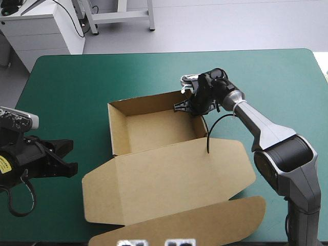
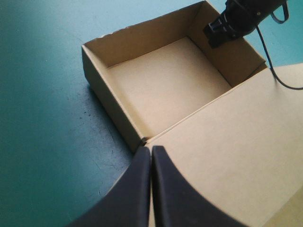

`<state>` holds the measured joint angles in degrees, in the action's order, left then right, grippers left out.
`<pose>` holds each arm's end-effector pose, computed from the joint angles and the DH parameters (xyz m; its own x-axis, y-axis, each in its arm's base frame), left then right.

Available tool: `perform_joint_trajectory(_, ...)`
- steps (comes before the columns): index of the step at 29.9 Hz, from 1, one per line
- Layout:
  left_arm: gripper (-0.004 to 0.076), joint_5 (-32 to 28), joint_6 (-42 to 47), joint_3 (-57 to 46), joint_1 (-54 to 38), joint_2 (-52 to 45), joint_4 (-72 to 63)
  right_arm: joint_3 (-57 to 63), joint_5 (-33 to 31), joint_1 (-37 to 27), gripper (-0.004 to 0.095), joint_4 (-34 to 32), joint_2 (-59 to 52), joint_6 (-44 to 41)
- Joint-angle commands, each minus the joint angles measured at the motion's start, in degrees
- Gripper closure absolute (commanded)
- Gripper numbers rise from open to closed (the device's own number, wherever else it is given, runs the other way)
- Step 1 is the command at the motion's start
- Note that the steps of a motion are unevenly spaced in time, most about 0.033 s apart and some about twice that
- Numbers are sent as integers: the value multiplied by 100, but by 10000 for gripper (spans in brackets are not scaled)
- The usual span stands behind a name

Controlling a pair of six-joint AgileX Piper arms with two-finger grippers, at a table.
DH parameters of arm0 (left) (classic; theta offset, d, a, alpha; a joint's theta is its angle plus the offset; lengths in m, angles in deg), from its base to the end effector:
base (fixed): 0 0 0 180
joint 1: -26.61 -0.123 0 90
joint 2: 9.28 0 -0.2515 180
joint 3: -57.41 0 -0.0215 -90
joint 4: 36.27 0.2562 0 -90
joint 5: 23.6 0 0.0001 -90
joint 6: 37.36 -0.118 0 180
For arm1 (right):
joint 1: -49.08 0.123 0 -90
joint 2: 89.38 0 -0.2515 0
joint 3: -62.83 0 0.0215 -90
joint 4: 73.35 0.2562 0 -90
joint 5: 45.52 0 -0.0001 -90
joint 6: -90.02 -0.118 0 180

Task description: Fold the box

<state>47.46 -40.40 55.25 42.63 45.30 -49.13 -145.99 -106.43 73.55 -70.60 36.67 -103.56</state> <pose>0.1357 -0.0648 0.4164 -0.5920 0.1487 -0.7921 0.4184 0.8967 -0.1443 0.4064 0.1904 0.2060 -0.9263 -0.1390 -0.3502 -0.1962 0.9714 0.1336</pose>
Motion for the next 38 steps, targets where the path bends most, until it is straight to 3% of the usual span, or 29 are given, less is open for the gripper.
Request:
perform_joint_trajectory(1,732,261,7,126,18,-10,-123,-569,-146,-522,926,-123,-335,-112)
perform_joint_trajectory(7,732,261,7,126,18,-10,-123,-1451,-1080,-1509,926,-1046,-335,-114)
perform_joint_trajectory(19,732,261,7,126,18,-10,-112,-1507,-1080,-4474,926,-943,-605,76)
perform_joint_trajectory(24,732,261,7,126,18,2,-112,-1497,-1080,-5390,926,-943,-560,120)
perform_joint_trajectory(33,732,261,7,126,18,2,-298,-1447,-1080,-5751,889,-1154,-111,236)
perform_joint_trajectory(35,732,261,7,126,18,2,-402,-1447,-1080,-5751,843,-1012,-3,333)
perform_joint_trajectory(38,732,261,7,126,18,2,-533,-1447,-1080,-5740,684,-949,124,431)
